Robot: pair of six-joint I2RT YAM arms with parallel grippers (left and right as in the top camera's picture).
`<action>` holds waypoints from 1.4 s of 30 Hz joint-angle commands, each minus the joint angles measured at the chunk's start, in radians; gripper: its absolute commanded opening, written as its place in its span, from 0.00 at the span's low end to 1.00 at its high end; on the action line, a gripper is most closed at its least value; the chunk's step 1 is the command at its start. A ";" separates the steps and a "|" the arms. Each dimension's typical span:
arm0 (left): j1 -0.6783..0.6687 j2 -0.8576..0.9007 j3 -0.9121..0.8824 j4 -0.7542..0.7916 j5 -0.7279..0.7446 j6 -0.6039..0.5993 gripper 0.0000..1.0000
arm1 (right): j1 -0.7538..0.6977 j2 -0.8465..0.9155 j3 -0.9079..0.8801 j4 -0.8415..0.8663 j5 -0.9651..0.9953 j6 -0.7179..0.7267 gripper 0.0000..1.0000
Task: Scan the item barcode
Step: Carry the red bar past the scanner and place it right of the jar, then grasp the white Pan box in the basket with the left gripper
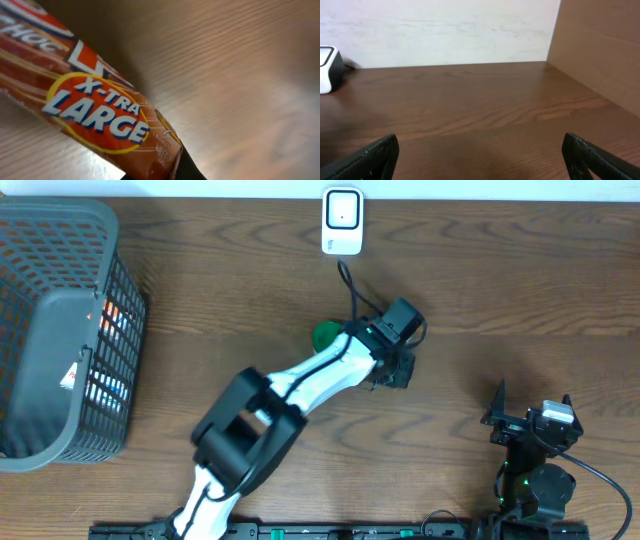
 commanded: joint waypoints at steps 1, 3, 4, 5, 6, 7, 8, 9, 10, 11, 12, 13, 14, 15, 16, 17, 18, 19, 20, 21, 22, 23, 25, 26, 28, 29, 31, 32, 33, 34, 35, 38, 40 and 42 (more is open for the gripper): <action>0.004 0.013 -0.004 0.000 -0.023 -0.019 0.07 | 0.010 -0.003 -0.001 -0.003 0.002 -0.012 0.99; 0.005 -0.008 -0.002 -0.001 -0.031 -0.008 0.41 | 0.010 -0.003 -0.001 -0.003 0.002 -0.012 0.99; 0.006 -0.021 0.001 -0.004 -0.031 -0.008 0.56 | 0.010 -0.003 -0.001 -0.003 0.002 -0.012 0.99; 0.007 -0.042 0.009 -0.016 -0.031 -0.003 0.69 | 0.010 -0.003 -0.001 -0.003 0.002 -0.012 0.99; 0.007 -0.056 0.016 -0.024 -0.030 0.009 0.81 | 0.010 -0.003 -0.001 -0.003 0.002 -0.012 0.99; 0.007 -0.080 0.029 -0.039 -0.027 0.032 0.83 | 0.010 -0.003 -0.001 -0.003 0.002 -0.012 0.99; 0.007 -0.112 0.046 -0.062 -0.028 0.058 0.83 | 0.010 -0.003 -0.001 -0.003 0.002 -0.012 0.99; 0.007 -0.150 0.064 -0.088 -0.028 0.091 0.83 | 0.010 -0.003 -0.001 -0.003 0.002 -0.012 0.99; 0.011 -0.186 0.084 -0.116 -0.028 0.118 0.83 | 0.010 -0.003 -0.001 -0.003 0.002 -0.012 0.99; 0.019 -0.224 0.105 -0.148 -0.028 0.142 0.83 | 0.010 -0.003 -0.001 -0.003 0.002 -0.012 0.99; 0.035 -0.274 0.134 -0.188 -0.031 0.167 0.83 | 0.010 -0.003 -0.001 -0.003 0.002 -0.012 0.99; 0.056 -0.325 0.168 -0.232 -0.048 0.175 0.84 | 0.010 -0.003 -0.001 -0.003 0.002 -0.012 0.99; 0.079 -0.370 0.198 -0.266 -0.071 0.175 0.83 | 0.010 -0.003 -0.001 -0.003 0.002 -0.012 0.99; 0.116 -0.426 0.233 -0.300 -0.106 0.175 0.84 | 0.010 -0.003 -0.001 -0.003 0.002 -0.012 0.99; 0.158 -0.478 0.265 -0.326 -0.146 0.175 0.84 | 0.010 -0.003 -0.001 -0.003 0.002 -0.012 0.99; 0.202 -0.524 0.288 -0.341 -0.180 0.175 0.84 | 0.010 -0.003 -0.001 -0.003 0.002 -0.012 0.99; 0.254 -0.568 0.307 -0.349 -0.217 0.175 0.84 | 0.010 -0.003 -0.001 -0.003 0.002 -0.012 0.99; 0.323 -0.615 0.324 -0.353 -0.250 0.173 0.84 | 0.010 -0.003 -0.001 -0.003 0.002 -0.012 0.99; 0.404 -0.658 0.335 -0.356 -0.263 0.166 0.84 | 0.010 -0.003 -0.001 -0.003 0.002 -0.012 0.99; 0.481 -0.688 0.337 -0.360 -0.262 0.154 0.84 | 0.010 -0.003 -0.001 -0.003 0.002 -0.012 0.99; 0.579 -0.720 0.337 -0.372 -0.262 0.130 0.84 | 0.010 -0.003 -0.001 -0.003 0.002 -0.012 0.99; 0.686 -0.742 0.337 -0.393 -0.262 0.105 0.84 | 0.010 -0.003 -0.001 -0.003 0.002 -0.012 0.99; 0.895 -0.756 0.337 -0.440 -0.238 0.070 0.84 | 0.010 -0.003 -0.001 -0.003 0.002 -0.012 0.99; 0.985 -0.754 0.337 -0.459 -0.223 0.064 0.84 | 0.010 -0.003 -0.001 -0.003 0.002 -0.012 0.99; 1.193 -0.726 0.337 -0.502 -0.179 0.058 0.84 | 0.010 -0.003 -0.001 -0.003 0.002 -0.012 0.99; 1.269 -0.708 0.337 -0.519 -0.158 0.057 0.84 | 0.010 -0.003 -0.001 -0.003 0.002 -0.012 0.99; 1.408 -0.655 0.337 -0.560 -0.111 0.034 0.84 | 0.010 -0.003 -0.001 -0.003 0.002 -0.012 0.99; 1.460 -0.623 0.337 -0.586 -0.092 0.015 0.84 | 0.010 -0.003 -0.001 -0.003 0.002 -0.012 0.99; 1.505 -0.586 0.336 -0.616 -0.077 0.000 0.84 | 0.010 -0.003 -0.001 -0.003 0.002 -0.012 0.99; 1.538 -0.544 0.336 -0.646 -0.063 -0.007 0.84 | 0.010 -0.003 -0.001 -0.003 0.002 -0.012 0.99; 1.556 -0.505 0.336 -0.671 -0.061 -0.007 0.84 | 0.010 -0.003 -0.001 -0.003 0.002 -0.012 0.99; 1.571 -0.378 0.334 -0.728 -0.068 0.012 0.84 | 0.010 -0.003 -0.001 -0.003 0.002 -0.012 0.99; 1.563 -0.294 0.325 -0.739 -0.072 0.018 0.84 | 0.010 -0.003 -0.001 -0.003 0.002 -0.012 0.99; 1.555 -0.238 0.312 -0.736 -0.077 0.017 0.84 | 0.010 -0.003 -0.001 -0.003 0.002 -0.012 0.99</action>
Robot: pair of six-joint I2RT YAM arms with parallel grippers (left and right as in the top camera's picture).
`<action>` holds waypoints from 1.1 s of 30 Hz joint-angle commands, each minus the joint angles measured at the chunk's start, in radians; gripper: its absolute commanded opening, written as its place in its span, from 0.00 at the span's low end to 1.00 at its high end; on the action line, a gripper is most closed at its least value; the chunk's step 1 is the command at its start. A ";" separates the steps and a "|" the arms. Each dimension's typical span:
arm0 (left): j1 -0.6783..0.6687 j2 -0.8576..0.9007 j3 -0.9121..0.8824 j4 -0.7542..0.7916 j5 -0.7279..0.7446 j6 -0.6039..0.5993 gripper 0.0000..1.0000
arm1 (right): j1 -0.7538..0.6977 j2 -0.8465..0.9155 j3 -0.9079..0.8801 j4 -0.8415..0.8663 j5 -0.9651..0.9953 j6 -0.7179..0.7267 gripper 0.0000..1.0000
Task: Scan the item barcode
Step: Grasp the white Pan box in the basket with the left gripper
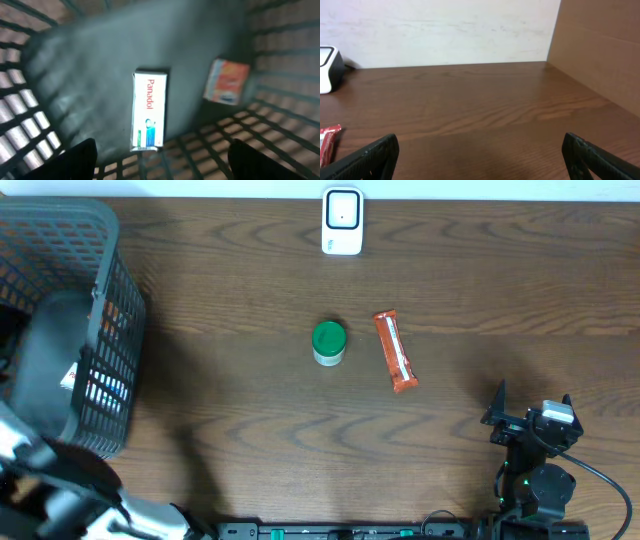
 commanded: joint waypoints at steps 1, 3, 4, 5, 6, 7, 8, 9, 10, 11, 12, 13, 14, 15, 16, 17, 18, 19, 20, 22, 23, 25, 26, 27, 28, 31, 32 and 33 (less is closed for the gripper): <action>-0.019 0.084 -0.026 -0.002 0.006 0.002 0.84 | 0.010 -0.003 -0.002 -0.003 0.002 -0.012 0.99; -0.034 0.132 -0.041 0.006 -0.035 0.002 0.84 | 0.010 -0.003 -0.002 -0.003 0.002 -0.012 0.99; -0.042 0.152 -0.048 0.009 -0.055 0.002 0.84 | 0.010 -0.003 -0.002 -0.003 0.002 -0.012 0.99; -0.051 0.172 -0.057 0.011 -0.074 0.001 0.84 | 0.010 -0.003 -0.002 -0.003 0.002 -0.012 0.99; -0.059 0.191 -0.063 0.013 -0.084 -0.002 0.84 | 0.010 -0.003 -0.002 -0.003 0.002 -0.012 0.99; -0.067 0.208 -0.071 0.018 -0.087 -0.003 0.84 | 0.010 -0.003 -0.002 -0.003 0.002 -0.012 0.99; -0.076 0.225 -0.085 0.029 -0.087 -0.006 0.84 | 0.010 -0.003 -0.002 -0.003 0.002 -0.012 0.99; -0.084 0.233 -0.113 0.051 -0.096 -0.015 0.84 | 0.010 -0.003 -0.002 -0.003 0.002 -0.012 0.99; -0.089 0.233 -0.132 0.066 -0.109 -0.025 0.84 | 0.010 -0.003 -0.002 -0.003 0.002 -0.012 0.99; -0.091 0.233 -0.145 0.076 -0.124 -0.034 0.84 | 0.010 -0.003 -0.002 -0.003 0.002 -0.012 0.99; -0.093 0.233 -0.160 0.090 -0.132 -0.036 0.84 | 0.010 -0.003 -0.002 -0.003 0.002 -0.012 0.99; -0.095 0.233 -0.175 0.106 -0.135 -0.035 0.84 | 0.010 -0.003 -0.002 -0.003 0.002 -0.012 0.99; -0.095 0.233 -0.208 0.141 -0.134 -0.036 0.84 | 0.010 -0.003 -0.002 -0.003 0.002 -0.012 0.99; -0.095 0.233 -0.222 0.158 -0.134 -0.036 0.84 | 0.010 -0.003 -0.002 -0.003 0.002 -0.012 0.99; -0.095 0.233 -0.240 0.180 -0.134 -0.035 0.84 | 0.010 -0.003 -0.002 -0.003 0.002 -0.012 0.99; -0.095 0.233 -0.260 0.206 -0.134 -0.035 0.84 | 0.010 -0.003 -0.002 -0.003 0.002 -0.012 0.99; -0.096 0.233 -0.278 0.227 -0.134 -0.036 0.84 | 0.010 -0.003 -0.002 -0.003 0.002 -0.012 0.99; -0.097 0.233 -0.296 0.246 -0.134 -0.036 0.84 | 0.010 -0.003 -0.002 -0.003 0.002 -0.012 0.99; -0.097 0.233 -0.320 0.271 -0.134 -0.036 0.84 | 0.010 -0.003 -0.002 -0.003 0.002 -0.012 0.99; -0.099 0.233 -0.360 0.311 -0.134 -0.035 0.84 | 0.010 -0.003 -0.002 -0.003 0.002 -0.012 0.99; -0.099 0.233 -0.380 0.327 -0.133 -0.036 0.84 | 0.010 -0.003 -0.002 -0.003 0.002 -0.012 0.99; -0.099 0.233 -0.409 0.355 -0.130 -0.035 0.84 | 0.010 -0.003 -0.002 -0.003 0.002 -0.012 0.99; -0.099 0.233 -0.420 0.367 -0.129 -0.035 0.84 | 0.010 -0.003 -0.002 -0.003 0.002 -0.012 0.99; -0.099 0.233 -0.427 0.370 -0.126 -0.035 0.84 | 0.010 -0.003 -0.002 -0.003 0.002 -0.012 0.99; -0.099 0.233 -0.431 0.370 -0.122 -0.036 0.80 | 0.010 -0.003 -0.002 -0.003 0.002 -0.012 0.99; -0.100 0.233 -0.431 0.361 -0.096 -0.035 0.57 | 0.010 -0.003 -0.002 -0.003 0.002 -0.012 0.99; -0.100 0.233 -0.431 0.356 -0.096 -0.035 0.50 | 0.010 -0.003 -0.002 -0.003 0.002 -0.012 0.99; -0.100 0.233 -0.431 0.351 -0.097 -0.035 0.45 | 0.010 -0.003 -0.002 -0.003 0.002 -0.012 0.99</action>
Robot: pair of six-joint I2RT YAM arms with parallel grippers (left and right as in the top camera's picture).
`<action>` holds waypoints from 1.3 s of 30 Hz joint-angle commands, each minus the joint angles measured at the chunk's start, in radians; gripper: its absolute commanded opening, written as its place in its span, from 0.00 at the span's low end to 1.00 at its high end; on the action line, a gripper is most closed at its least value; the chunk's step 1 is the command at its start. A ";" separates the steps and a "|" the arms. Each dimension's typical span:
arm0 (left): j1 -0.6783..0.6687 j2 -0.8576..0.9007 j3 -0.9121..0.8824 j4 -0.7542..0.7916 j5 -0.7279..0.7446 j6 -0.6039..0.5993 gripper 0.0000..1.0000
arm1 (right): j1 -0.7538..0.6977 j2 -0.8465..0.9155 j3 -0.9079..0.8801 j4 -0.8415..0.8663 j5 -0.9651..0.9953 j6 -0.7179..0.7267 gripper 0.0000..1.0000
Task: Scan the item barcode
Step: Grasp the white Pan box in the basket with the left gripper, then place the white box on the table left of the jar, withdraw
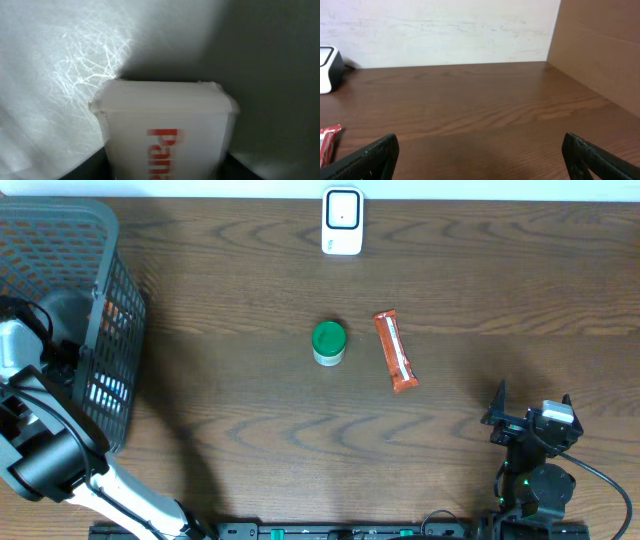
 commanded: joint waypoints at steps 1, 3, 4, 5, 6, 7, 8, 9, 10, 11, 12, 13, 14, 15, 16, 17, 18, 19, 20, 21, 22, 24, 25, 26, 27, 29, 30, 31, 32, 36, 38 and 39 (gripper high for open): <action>-0.005 0.027 -0.035 -0.016 0.002 -0.003 0.42 | 0.010 -0.003 -0.002 -0.003 0.002 -0.012 0.99; -0.005 0.026 -0.031 -0.026 0.002 -0.003 0.41 | 0.010 -0.003 -0.002 -0.003 0.002 -0.012 0.99; -0.005 0.024 -0.026 -0.032 0.002 -0.003 0.41 | 0.010 -0.003 -0.002 -0.003 0.002 -0.012 0.99; -0.005 0.021 -0.018 -0.041 0.002 -0.003 0.41 | 0.010 -0.003 -0.002 -0.003 0.002 -0.012 0.99; -0.005 0.014 -0.006 -0.056 0.002 -0.003 0.41 | 0.010 -0.003 -0.002 -0.003 0.002 -0.012 0.99; -0.004 0.006 0.011 -0.075 0.002 -0.003 0.41 | 0.010 -0.003 -0.002 -0.003 0.002 -0.012 0.99; -0.003 -0.005 0.029 -0.091 0.002 -0.003 0.41 | 0.010 -0.003 -0.002 -0.003 0.002 -0.012 0.99; -0.003 -0.023 0.055 -0.112 0.002 -0.003 0.41 | 0.010 -0.003 -0.002 -0.003 0.002 -0.012 0.99; -0.002 -0.043 0.085 -0.132 0.002 -0.003 0.41 | 0.010 -0.003 -0.002 -0.003 0.002 -0.012 0.99; -0.001 -0.065 0.119 -0.153 0.002 -0.003 0.41 | 0.010 -0.003 -0.002 -0.003 0.002 -0.012 0.99; -0.001 -0.089 0.154 -0.171 0.002 -0.003 0.41 | 0.010 -0.003 -0.002 -0.003 0.002 -0.012 0.99; -0.001 -0.118 0.195 -0.188 0.002 -0.003 0.41 | 0.010 -0.003 -0.002 -0.003 0.002 -0.012 0.99; -0.001 -0.143 0.231 -0.203 0.001 -0.003 0.41 | 0.010 -0.003 -0.002 -0.003 0.002 -0.012 0.99; -0.001 -0.178 0.279 -0.217 0.002 -0.003 0.41 | 0.010 -0.003 -0.002 -0.003 0.002 -0.012 0.99; -0.001 -0.206 0.316 -0.225 0.002 -0.003 0.41 | 0.010 -0.003 -0.002 -0.003 0.002 -0.012 0.99; -0.001 -0.241 0.362 -0.233 0.002 -0.003 0.42 | 0.010 -0.003 -0.002 -0.003 0.002 -0.012 0.99; -0.001 -0.277 0.404 -0.237 0.002 -0.004 0.42 | 0.010 -0.003 -0.002 -0.003 0.002 -0.012 0.99; -0.001 -0.312 0.439 -0.241 0.003 -0.013 0.42 | 0.010 -0.003 -0.002 -0.003 0.002 -0.012 0.99; -0.001 -0.347 0.468 -0.243 0.007 -0.026 0.42 | 0.010 -0.003 -0.002 -0.003 0.002 -0.012 0.99; -0.001 -0.375 0.485 -0.243 0.026 -0.026 0.43 | 0.010 -0.003 -0.002 -0.003 0.002 -0.012 0.99; -0.001 -0.412 0.500 -0.243 0.059 -0.026 0.43 | 0.010 -0.003 -0.002 -0.003 0.002 -0.012 0.99; -0.002 -0.478 0.514 -0.243 0.132 -0.030 0.43 | 0.010 -0.003 -0.002 -0.003 0.002 -0.012 0.99; -0.007 -0.510 0.514 -0.243 0.172 -0.038 0.43 | 0.010 -0.003 -0.002 -0.003 0.002 -0.012 0.99; -0.014 -0.536 0.514 -0.247 0.217 -0.037 0.43 | 0.010 -0.003 -0.002 -0.003 0.002 -0.012 0.99; -0.021 -0.551 0.514 -0.253 0.246 -0.038 0.43 | 0.010 -0.003 -0.002 -0.003 0.002 -0.012 0.99; -0.058 -0.582 0.514 -0.299 0.336 -0.051 0.43 | 0.010 -0.003 -0.002 -0.003 0.002 -0.012 0.99; -0.084 -0.588 0.514 -0.332 0.376 -0.052 0.43 | 0.010 -0.003 -0.002 -0.003 0.002 -0.012 0.99; -0.109 -0.591 0.513 -0.364 0.400 -0.052 0.43 | 0.010 -0.003 -0.002 -0.003 0.002 -0.012 0.99; -0.147 -0.589 0.513 -0.405 0.413 -0.052 0.43 | 0.010 -0.003 -0.002 -0.003 0.002 -0.012 0.99; -0.311 -0.566 0.491 -0.529 0.407 -0.051 0.43 | 0.010 -0.003 -0.002 -0.003 0.002 -0.012 0.99; -0.392 -0.549 0.475 -0.563 0.376 -0.052 0.43 | 0.010 -0.003 -0.002 -0.003 0.002 -0.012 0.99; -0.441 -0.537 0.466 -0.577 0.339 -0.066 0.43 | 0.010 -0.003 -0.002 -0.003 0.002 -0.012 0.99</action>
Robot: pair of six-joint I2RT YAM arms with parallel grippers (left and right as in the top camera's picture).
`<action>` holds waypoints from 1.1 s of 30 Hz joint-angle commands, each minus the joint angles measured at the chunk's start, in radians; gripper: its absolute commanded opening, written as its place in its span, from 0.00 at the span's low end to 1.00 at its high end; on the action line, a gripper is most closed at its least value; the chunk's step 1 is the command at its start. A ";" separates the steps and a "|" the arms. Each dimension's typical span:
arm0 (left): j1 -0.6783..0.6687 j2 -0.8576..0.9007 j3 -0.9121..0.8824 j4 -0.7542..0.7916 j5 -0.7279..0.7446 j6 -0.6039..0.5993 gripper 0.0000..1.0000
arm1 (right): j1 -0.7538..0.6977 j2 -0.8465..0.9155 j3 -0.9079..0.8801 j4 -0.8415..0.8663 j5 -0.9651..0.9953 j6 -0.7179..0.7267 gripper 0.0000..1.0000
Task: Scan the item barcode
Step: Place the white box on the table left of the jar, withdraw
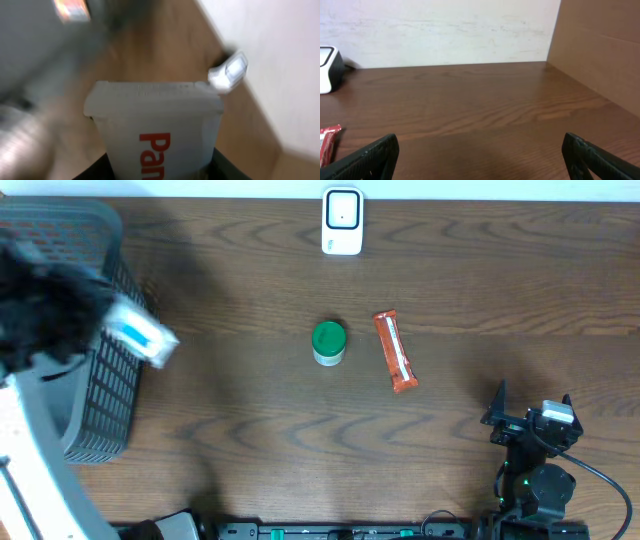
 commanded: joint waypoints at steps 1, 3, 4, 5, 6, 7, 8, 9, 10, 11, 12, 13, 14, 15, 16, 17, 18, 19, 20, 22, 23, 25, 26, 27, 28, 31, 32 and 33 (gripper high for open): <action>-0.139 0.038 -0.033 -0.032 -0.063 -0.049 0.43 | 0.010 -0.003 -0.001 -0.003 0.002 -0.012 0.99; -0.218 0.056 -0.057 -0.029 -0.144 -0.142 0.43 | 0.010 -0.003 -0.001 -0.003 0.002 -0.012 0.99; -0.255 0.064 -0.073 -0.019 -0.182 -0.196 0.43 | 0.010 -0.003 -0.001 -0.003 0.002 -0.012 0.99; -0.278 0.069 -0.083 -0.011 -0.209 -0.233 0.43 | 0.010 -0.003 -0.001 -0.003 0.002 -0.012 0.99; -0.310 0.077 -0.099 0.002 -0.248 -0.292 0.43 | 0.010 -0.003 -0.001 -0.003 0.002 -0.012 0.99; -0.343 0.087 -0.117 0.019 -0.287 -0.353 0.43 | 0.010 -0.003 -0.001 -0.003 0.002 -0.012 0.99; -0.401 0.106 -0.156 0.055 -0.356 -0.475 0.43 | 0.010 -0.003 -0.001 -0.003 0.002 -0.012 0.99; -0.421 0.114 -0.174 0.068 -0.380 -0.526 0.43 | 0.010 -0.003 -0.001 -0.003 0.002 -0.012 0.99; -0.444 0.124 -0.199 0.086 -0.403 -0.591 0.43 | 0.010 -0.003 -0.001 -0.003 0.002 -0.012 0.99; -0.462 0.132 -0.225 0.107 -0.416 -0.640 0.43 | 0.010 -0.003 -0.001 -0.003 0.002 -0.012 0.99; -0.479 0.141 -0.254 0.130 -0.422 -0.684 0.43 | 0.010 -0.003 -0.001 -0.003 0.002 -0.012 0.99; -0.494 0.151 -0.285 0.159 -0.421 -0.724 0.43 | 0.010 -0.003 -0.001 -0.003 0.002 -0.012 0.99; -0.513 0.162 -0.320 0.192 -0.422 -0.764 0.43 | 0.010 -0.003 -0.001 -0.003 0.002 -0.012 0.99; -0.531 0.177 -0.357 0.228 -0.422 -0.795 0.43 | 0.010 -0.003 -0.001 -0.003 0.002 -0.012 0.99; -0.547 0.192 -0.393 0.259 -0.422 -0.822 0.43 | 0.010 -0.003 -0.001 -0.003 0.002 -0.012 0.99; -0.560 0.208 -0.424 0.285 -0.422 -0.846 0.43 | 0.010 -0.003 -0.001 -0.003 0.002 -0.012 0.99; -0.571 0.226 -0.454 0.310 -0.422 -0.869 0.43 | 0.010 -0.003 -0.001 -0.003 0.002 -0.012 0.99; -0.581 0.249 -0.485 0.335 -0.421 -0.887 0.43 | 0.010 -0.003 -0.001 -0.003 0.002 -0.012 0.99; -0.587 0.270 -0.507 0.354 -0.421 -0.897 0.43 | 0.010 -0.003 -0.001 -0.003 0.002 -0.012 0.99; -0.595 0.322 -0.546 0.396 -0.414 -0.903 0.43 | 0.010 -0.003 -0.001 -0.003 0.002 -0.012 0.99; -0.597 0.349 -0.557 0.407 -0.413 -0.903 0.43 | 0.010 -0.003 -0.001 -0.003 0.002 -0.012 0.99; -0.597 0.402 -0.569 0.417 -0.408 -0.912 0.43 | 0.010 -0.003 -0.001 -0.003 0.002 -0.012 0.99; -0.597 0.422 -0.570 0.419 -0.402 -0.914 0.43 | 0.010 -0.003 -0.001 -0.003 0.002 -0.012 0.99; -0.597 0.446 -0.572 0.425 -0.394 -0.914 0.43 | 0.010 -0.003 -0.001 -0.003 0.002 -0.012 0.99; -0.597 0.462 -0.573 0.431 -0.386 -0.914 0.43 | 0.010 -0.003 -0.001 -0.003 0.002 -0.012 0.99; -0.607 0.510 -0.579 0.474 -0.367 -0.918 0.59 | 0.010 -0.003 -0.001 -0.003 0.002 -0.012 0.99; -0.611 0.518 -0.579 0.483 -0.367 -0.918 0.68 | 0.010 -0.003 -0.001 -0.003 0.002 -0.012 0.99; -0.617 0.524 -0.579 0.493 -0.369 -0.917 0.79 | 0.010 -0.003 -0.001 -0.003 0.002 -0.012 0.99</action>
